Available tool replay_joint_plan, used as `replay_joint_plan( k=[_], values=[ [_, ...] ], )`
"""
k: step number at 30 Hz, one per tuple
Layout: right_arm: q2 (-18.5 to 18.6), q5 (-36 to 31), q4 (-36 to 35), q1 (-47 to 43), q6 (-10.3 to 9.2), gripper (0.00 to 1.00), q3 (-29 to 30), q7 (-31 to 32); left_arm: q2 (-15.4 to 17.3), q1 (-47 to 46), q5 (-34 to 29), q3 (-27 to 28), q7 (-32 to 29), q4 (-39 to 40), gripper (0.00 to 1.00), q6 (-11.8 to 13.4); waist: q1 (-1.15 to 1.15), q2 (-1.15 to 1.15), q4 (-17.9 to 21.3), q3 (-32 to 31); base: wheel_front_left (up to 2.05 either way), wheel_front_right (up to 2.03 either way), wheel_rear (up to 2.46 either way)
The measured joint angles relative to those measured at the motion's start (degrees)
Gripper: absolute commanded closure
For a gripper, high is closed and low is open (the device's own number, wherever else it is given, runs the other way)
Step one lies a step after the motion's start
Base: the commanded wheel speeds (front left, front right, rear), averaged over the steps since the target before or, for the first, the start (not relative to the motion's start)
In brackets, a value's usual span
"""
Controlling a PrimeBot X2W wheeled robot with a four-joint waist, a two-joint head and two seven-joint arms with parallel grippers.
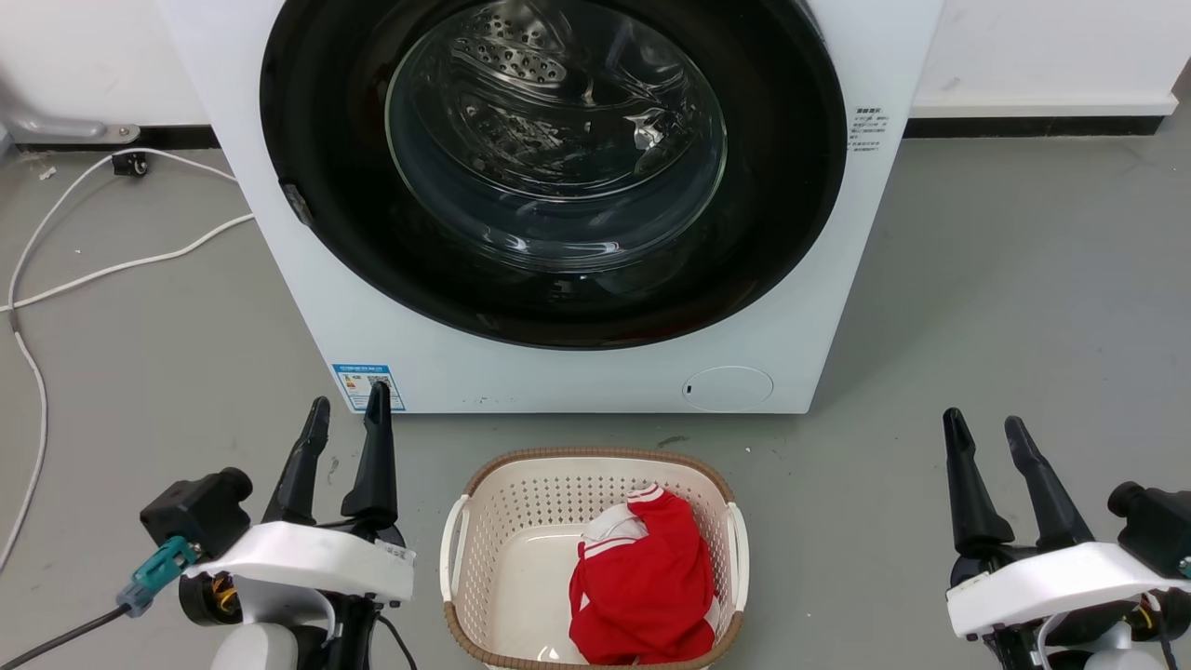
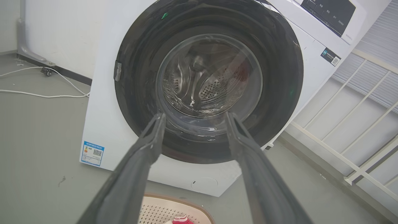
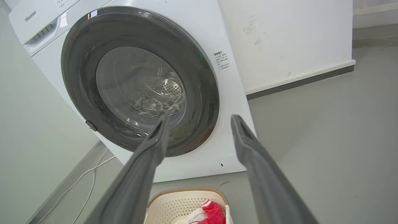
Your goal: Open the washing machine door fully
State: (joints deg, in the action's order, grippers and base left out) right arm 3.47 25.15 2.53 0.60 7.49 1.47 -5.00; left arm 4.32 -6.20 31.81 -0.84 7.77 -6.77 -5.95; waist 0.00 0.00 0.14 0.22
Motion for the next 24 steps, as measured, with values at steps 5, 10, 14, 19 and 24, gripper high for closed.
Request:
replay_joint_plan(
  k=[5,10,14,19,24],
  values=[
    [-0.1,-3.3,0.0,-0.1,0.00,0.00,0.1,0.0,0.2,0.0,-3.3,-0.6,0.7,-0.4,0.00,0.5,0.00,0.00,0.1,0.0,0.00,0.00,0.00],
    [-0.1,-6.4,0.1,-0.1,0.00,0.00,0.3,-0.4,0.5,0.0,-6.5,-1.2,1.5,-0.7,0.00,0.9,0.00,0.00,0.1,0.1,0.00,0.00,0.00],
    [-0.1,-8.4,0.0,-0.1,0.01,0.00,0.4,-0.6,0.5,0.0,-8.0,-1.4,2.0,-1.0,0.00,1.2,0.00,0.00,0.1,0.1,0.00,0.00,0.00],
    [-0.2,-11.4,-0.3,-0.1,0.01,0.00,0.3,-1.1,0.6,0.0,-10.7,-1.6,2.6,-1.2,0.00,1.4,0.00,0.00,0.1,0.1,0.00,0.00,0.00],
    [-0.2,-14.1,-0.6,-0.6,0.01,0.00,0.3,-1.5,0.6,-0.1,-13.4,-2.0,3.1,-1.3,0.00,1.6,0.00,0.00,0.1,0.1,0.00,0.00,0.00]
  ],
)
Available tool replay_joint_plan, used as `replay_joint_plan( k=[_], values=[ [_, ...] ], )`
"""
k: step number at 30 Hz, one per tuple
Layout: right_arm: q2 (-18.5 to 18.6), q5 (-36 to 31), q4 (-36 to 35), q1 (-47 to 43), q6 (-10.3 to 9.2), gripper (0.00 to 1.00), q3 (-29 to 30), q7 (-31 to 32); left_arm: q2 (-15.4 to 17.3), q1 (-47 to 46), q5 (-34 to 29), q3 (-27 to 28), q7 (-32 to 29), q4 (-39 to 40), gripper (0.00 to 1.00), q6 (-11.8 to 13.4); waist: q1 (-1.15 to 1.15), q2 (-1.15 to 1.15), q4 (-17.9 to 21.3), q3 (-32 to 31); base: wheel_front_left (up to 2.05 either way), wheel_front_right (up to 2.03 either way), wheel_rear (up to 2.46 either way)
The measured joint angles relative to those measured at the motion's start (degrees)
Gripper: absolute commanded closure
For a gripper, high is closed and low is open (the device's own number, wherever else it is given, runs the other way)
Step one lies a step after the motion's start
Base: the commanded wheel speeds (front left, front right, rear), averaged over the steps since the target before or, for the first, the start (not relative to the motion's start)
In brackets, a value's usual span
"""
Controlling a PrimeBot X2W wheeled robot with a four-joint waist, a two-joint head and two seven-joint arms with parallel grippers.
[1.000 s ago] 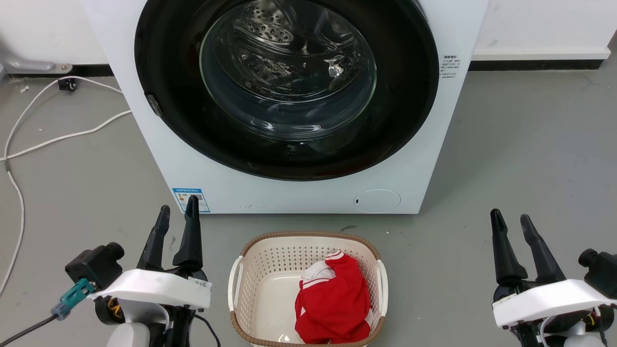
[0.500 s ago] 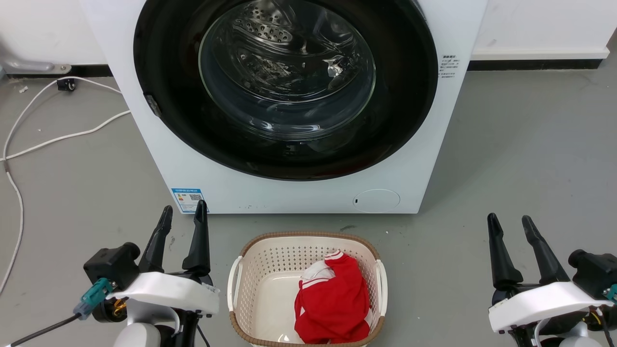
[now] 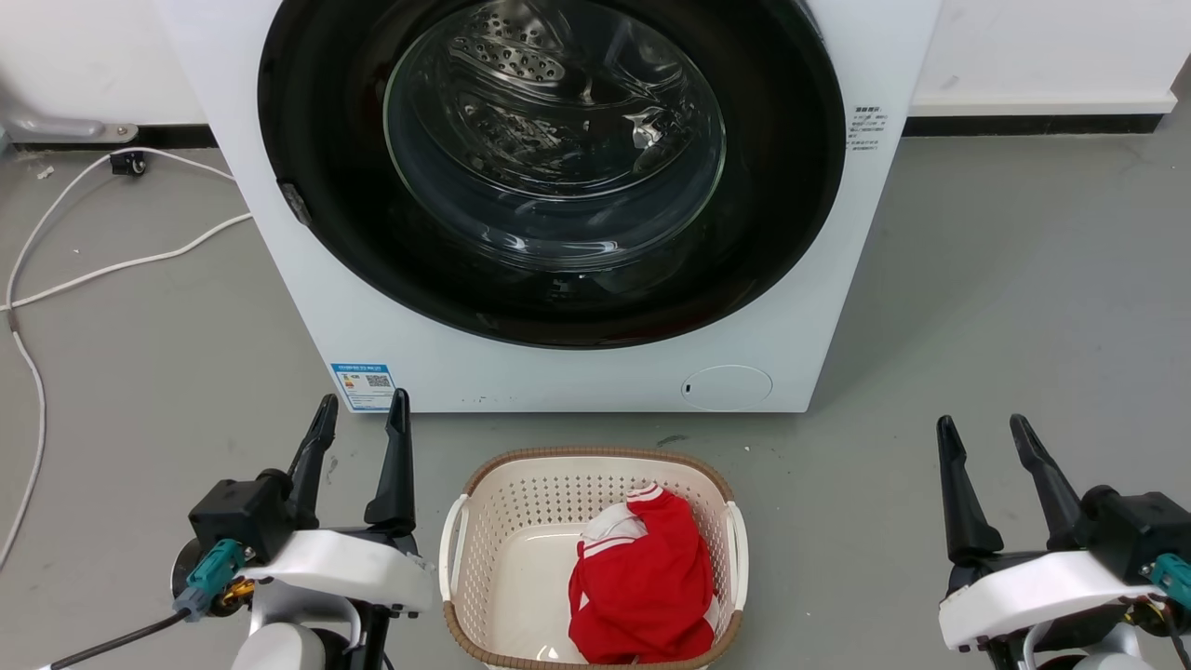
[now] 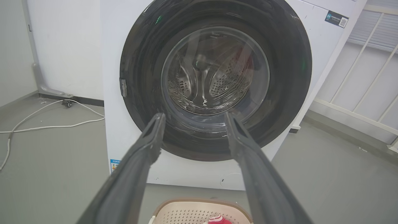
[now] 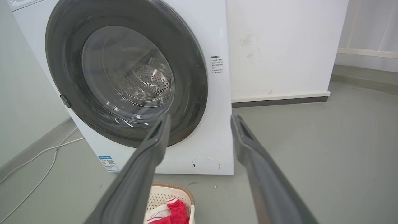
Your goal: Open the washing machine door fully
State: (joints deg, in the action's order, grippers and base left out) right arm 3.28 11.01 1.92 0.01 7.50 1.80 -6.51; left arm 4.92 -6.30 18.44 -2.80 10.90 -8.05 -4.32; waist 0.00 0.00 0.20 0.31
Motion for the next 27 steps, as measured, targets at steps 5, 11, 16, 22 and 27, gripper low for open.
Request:
replay_joint_plan(
  k=[5,11,16,22,27],
  values=[
    [-0.1,-2.2,-0.2,0.0,0.00,0.00,-0.1,-0.3,0.1,-0.1,-2.4,-0.1,0.7,0.0,0.00,0.3,0.00,0.00,0.0,0.1,0.00,0.00,0.00],
    [-0.1,-4.2,-0.5,-0.1,0.00,0.00,-0.1,-0.6,0.1,-0.1,-5.0,-0.1,1.5,0.0,0.00,0.4,0.00,0.00,0.0,0.1,0.00,0.00,0.00],
    [-0.1,-5.9,-0.6,-0.2,0.00,0.00,-0.2,-1.0,0.1,-0.1,-6.9,-0.1,2.0,0.0,0.00,0.4,0.00,0.00,0.0,0.1,0.00,0.00,0.00],
    [-0.2,-7.4,-0.6,-0.3,0.00,0.00,-0.3,-1.3,0.0,-0.1,-9.3,-0.2,2.5,0.0,0.00,0.4,0.00,0.00,0.0,0.1,0.00,0.00,0.00],
    [-0.2,-9.5,-0.7,-0.3,0.00,0.00,-0.3,-1.5,-0.2,-0.1,-10.7,0.0,3.1,0.0,0.00,0.4,0.00,0.00,0.0,0.2,0.00,0.00,0.00]
  ],
)
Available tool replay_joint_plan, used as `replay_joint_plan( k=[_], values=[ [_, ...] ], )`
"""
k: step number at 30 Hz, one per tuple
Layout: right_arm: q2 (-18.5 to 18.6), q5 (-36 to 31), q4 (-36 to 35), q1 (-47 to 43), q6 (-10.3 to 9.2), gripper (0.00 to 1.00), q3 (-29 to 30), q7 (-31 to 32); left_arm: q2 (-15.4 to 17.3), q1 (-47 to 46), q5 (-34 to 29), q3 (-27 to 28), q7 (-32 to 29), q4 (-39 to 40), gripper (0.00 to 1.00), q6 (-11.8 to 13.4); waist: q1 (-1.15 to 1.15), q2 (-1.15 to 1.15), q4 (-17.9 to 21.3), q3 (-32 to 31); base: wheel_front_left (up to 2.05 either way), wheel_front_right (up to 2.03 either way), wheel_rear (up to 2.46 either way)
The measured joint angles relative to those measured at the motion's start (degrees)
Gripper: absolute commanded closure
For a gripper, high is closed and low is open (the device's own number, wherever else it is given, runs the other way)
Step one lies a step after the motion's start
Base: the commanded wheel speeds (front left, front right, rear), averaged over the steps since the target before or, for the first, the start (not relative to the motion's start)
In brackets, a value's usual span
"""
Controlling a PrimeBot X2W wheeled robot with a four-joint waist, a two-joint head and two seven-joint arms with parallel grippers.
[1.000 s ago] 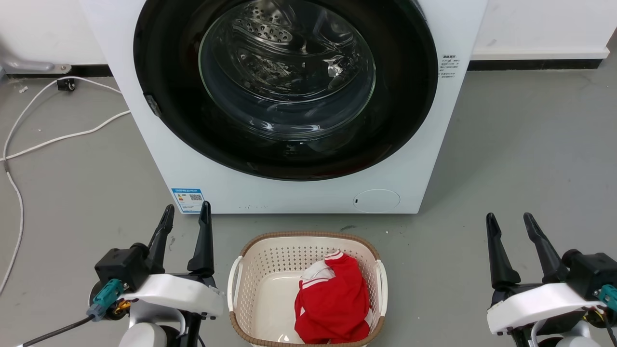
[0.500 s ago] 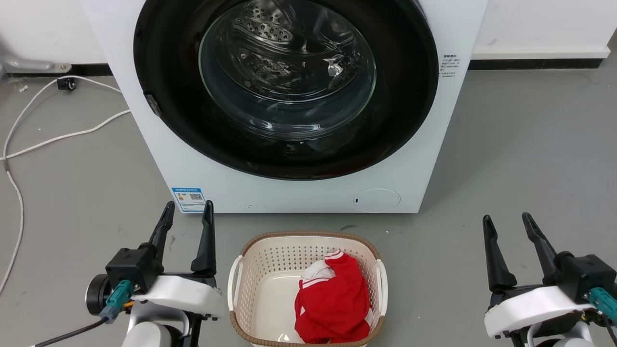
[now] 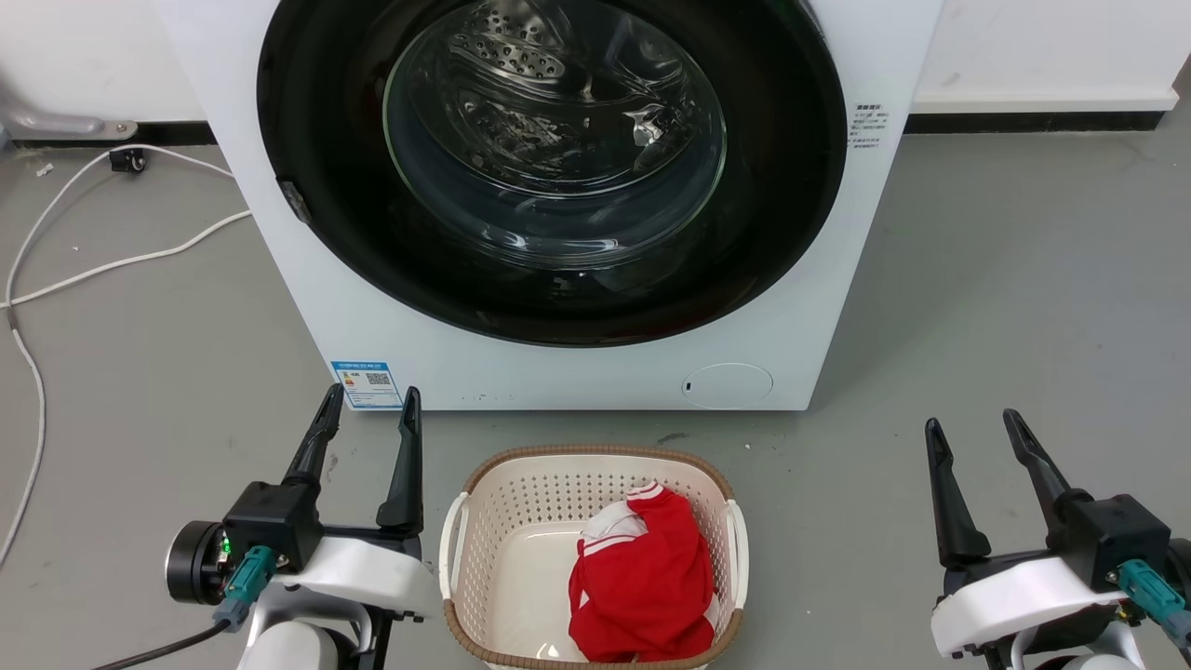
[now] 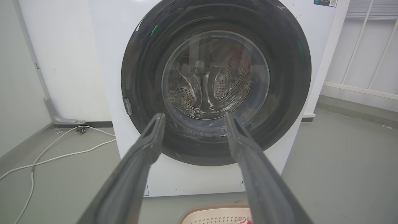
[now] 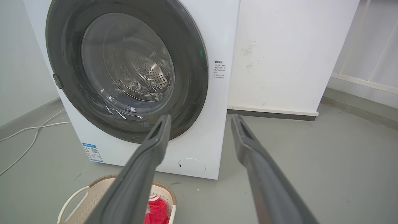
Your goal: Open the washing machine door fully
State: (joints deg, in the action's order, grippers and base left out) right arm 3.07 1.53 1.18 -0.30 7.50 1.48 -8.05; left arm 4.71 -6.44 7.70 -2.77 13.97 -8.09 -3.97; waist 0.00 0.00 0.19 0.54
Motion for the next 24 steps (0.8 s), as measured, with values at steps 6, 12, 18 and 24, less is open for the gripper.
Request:
replay_joint_plan(
  k=[6,12,18,24],
  values=[
    [0.0,-1.6,0.0,-0.1,0.00,0.00,0.1,-0.3,-0.4,0.0,-1.1,0.5,0.6,-0.5,0.00,-0.3,0.00,0.00,-0.1,0.0,0.00,0.00,0.00],
    [-0.1,-3.2,-0.1,-0.3,0.00,0.00,0.1,-0.5,-0.9,0.0,-2.3,0.8,1.0,-0.9,0.00,-0.6,0.00,0.00,-0.1,-0.1,0.00,0.00,0.00],
    [-0.1,-3.0,-0.1,-0.3,0.00,0.00,0.2,-0.5,-1.2,0.0,-2.1,1.2,1.0,-1.3,0.00,-0.7,0.00,0.00,-0.1,-0.1,0.00,0.00,0.00],
    [-0.1,-2.4,0.1,-0.3,0.00,0.00,0.2,-0.5,-1.3,0.0,-2.0,1.4,1.0,-1.6,0.00,-1.0,0.00,0.00,-0.2,-0.1,0.00,0.00,0.00]
  ],
)
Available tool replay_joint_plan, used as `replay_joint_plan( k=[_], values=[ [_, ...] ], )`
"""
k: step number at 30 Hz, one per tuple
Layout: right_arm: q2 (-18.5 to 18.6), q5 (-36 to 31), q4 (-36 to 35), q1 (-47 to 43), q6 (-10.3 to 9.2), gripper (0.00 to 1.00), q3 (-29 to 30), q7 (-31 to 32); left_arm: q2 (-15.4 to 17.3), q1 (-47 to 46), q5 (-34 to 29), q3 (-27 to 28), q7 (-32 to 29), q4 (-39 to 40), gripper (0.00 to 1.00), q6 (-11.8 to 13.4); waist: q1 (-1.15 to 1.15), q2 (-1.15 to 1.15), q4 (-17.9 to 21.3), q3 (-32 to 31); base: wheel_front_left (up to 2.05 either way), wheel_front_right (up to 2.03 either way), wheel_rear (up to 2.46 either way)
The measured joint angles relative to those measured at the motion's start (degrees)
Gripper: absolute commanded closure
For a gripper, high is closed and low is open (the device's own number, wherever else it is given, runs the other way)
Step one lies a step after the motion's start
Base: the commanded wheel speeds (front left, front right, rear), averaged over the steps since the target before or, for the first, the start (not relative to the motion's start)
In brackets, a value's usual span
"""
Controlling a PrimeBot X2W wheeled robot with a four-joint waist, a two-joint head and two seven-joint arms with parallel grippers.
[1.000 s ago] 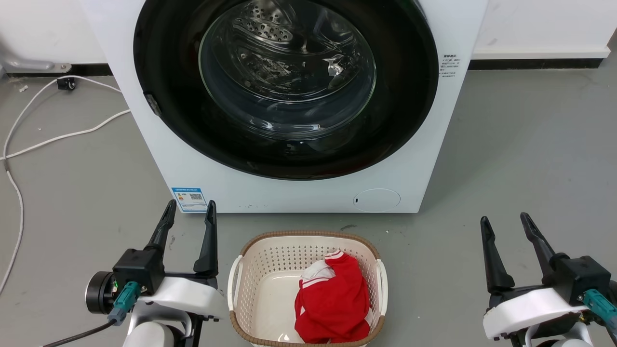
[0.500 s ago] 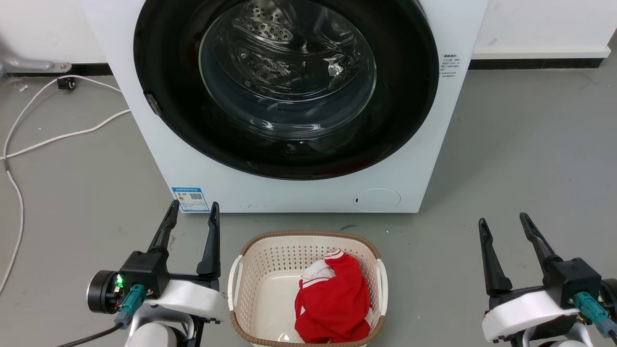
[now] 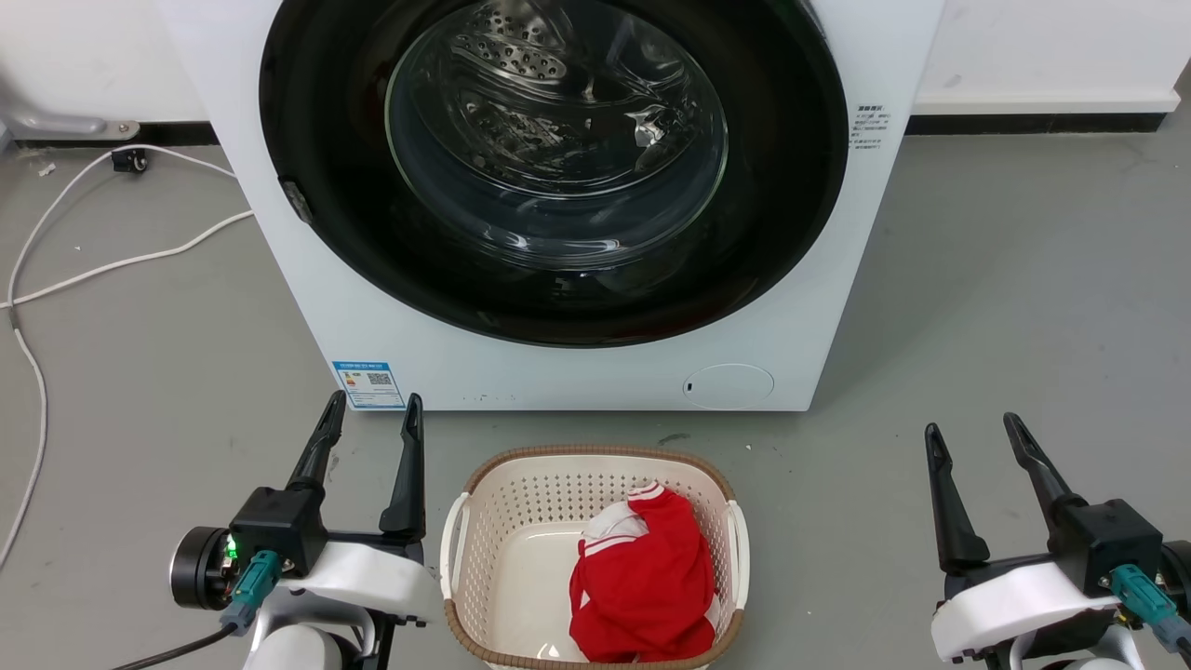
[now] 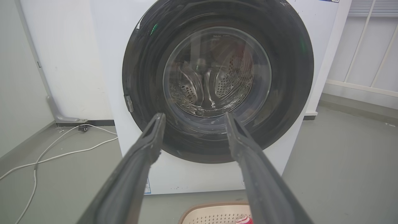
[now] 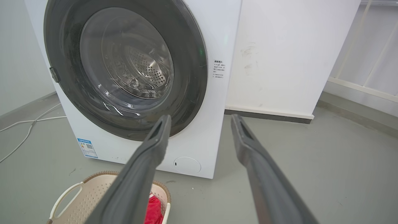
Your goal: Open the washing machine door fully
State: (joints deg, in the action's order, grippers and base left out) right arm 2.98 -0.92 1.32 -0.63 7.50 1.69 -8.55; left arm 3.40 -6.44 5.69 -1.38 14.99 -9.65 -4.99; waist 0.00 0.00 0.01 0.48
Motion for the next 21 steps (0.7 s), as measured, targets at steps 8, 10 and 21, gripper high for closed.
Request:
replay_joint_plan(
  k=[8,10,21],
  values=[
    [0.0,4.4,0.5,0.0,0.01,1.00,0.0,-1.0,-0.1,0.0,-0.4,0.3,0.0,0.0,0.00,-0.1,0.00,0.00,0.2,0.0,0.00,0.00,0.00],
    [0.0,7.2,0.6,0.1,0.00,1.00,0.6,-1.6,-0.2,0.0,-0.5,0.4,0.0,0.0,0.00,-0.1,0.00,0.00,0.3,-0.1,0.00,0.00,0.00],
    [-0.1,41.9,0.6,3.4,0.00,1.00,1.4,-5.6,-0.3,0.0,-0.5,1.1,0.0,0.0,0.00,-0.5,0.00,0.00,0.5,0.2,0.00,0.00,0.00]
  ],
)
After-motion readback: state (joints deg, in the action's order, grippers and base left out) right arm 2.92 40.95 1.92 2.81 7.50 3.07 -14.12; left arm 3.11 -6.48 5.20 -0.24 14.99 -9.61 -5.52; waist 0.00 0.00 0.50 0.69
